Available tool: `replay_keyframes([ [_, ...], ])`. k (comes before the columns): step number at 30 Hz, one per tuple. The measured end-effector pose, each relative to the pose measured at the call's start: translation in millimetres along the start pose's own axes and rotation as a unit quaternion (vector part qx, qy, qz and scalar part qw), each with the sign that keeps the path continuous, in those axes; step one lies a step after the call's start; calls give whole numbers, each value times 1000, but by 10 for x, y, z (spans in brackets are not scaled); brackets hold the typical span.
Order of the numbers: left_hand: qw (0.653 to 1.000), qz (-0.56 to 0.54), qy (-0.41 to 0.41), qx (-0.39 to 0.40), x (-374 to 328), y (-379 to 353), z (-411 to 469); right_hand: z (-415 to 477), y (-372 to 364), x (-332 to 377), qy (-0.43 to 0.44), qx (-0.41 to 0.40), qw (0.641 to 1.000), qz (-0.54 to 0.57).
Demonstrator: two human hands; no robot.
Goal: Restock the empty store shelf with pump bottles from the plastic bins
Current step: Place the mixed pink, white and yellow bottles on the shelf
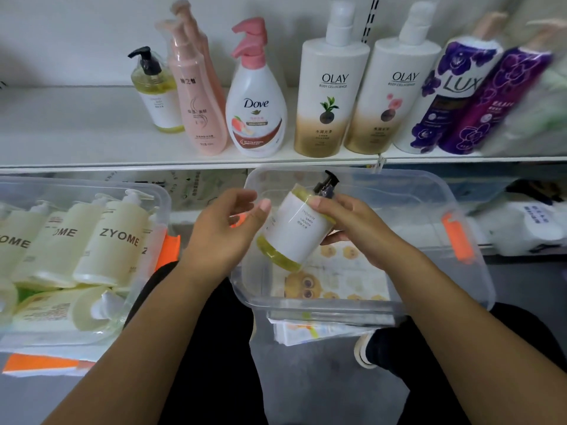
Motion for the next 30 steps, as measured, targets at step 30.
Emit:
replay_keyframes([
  [30, 859, -507, 68, -5, 297, 424, -83, 409, -895, 965, 61, 29, 997, 35],
])
Point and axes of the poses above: each hand's wrist, its own z-axis towards the middle knuckle, its own y-axis out of the back of the hand, x = y × z, the point moved 10 cm from there along z, towards the middle knuckle, and after that the axes turned 10 degrees about x, right-handed, at the moved point
